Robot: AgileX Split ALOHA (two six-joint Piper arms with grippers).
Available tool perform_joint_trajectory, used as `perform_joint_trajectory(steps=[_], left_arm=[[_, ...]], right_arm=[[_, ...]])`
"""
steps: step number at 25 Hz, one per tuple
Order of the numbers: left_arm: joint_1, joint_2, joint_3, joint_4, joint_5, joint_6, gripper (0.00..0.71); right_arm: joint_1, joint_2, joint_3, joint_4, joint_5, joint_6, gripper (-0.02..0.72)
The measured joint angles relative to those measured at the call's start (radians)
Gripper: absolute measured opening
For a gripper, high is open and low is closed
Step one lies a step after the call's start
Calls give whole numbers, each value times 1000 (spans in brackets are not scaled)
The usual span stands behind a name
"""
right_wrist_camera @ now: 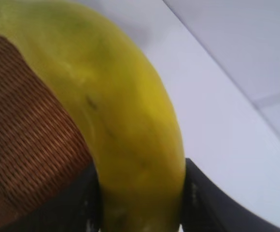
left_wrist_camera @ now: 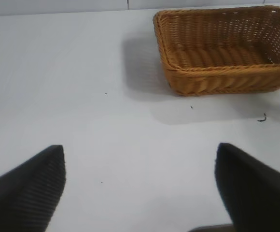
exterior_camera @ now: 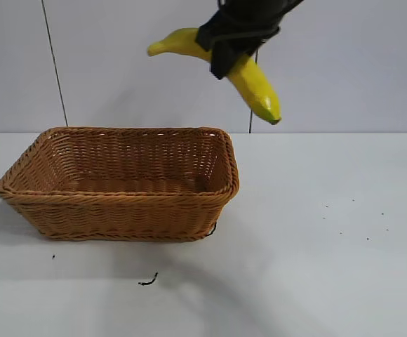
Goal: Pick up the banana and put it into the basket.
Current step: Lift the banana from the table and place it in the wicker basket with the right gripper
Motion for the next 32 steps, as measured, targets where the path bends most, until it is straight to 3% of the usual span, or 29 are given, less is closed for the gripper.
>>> perform_joint_trajectory(steps=[5, 22, 23, 25, 27, 32], left_arm=[[0, 0, 0, 0, 0, 0, 635], [0, 0, 0, 0, 0, 0, 635], [0, 0, 0, 0, 0, 0, 635], [0, 0, 0, 0, 0, 0, 635], [0, 0, 0, 0, 0, 0, 635], [0, 0, 0, 0, 0, 0, 635]], right_arm=[[30, 88, 0, -21, -67, -7, 290], [30, 224, 0, -22, -95, 5, 296], [30, 224, 0, -21, -96, 8, 331], [30, 222, 0, -20, -99, 17, 508], [30, 216, 0, -20, -101, 45, 623], [30, 162, 0, -29, -86, 230, 689]])
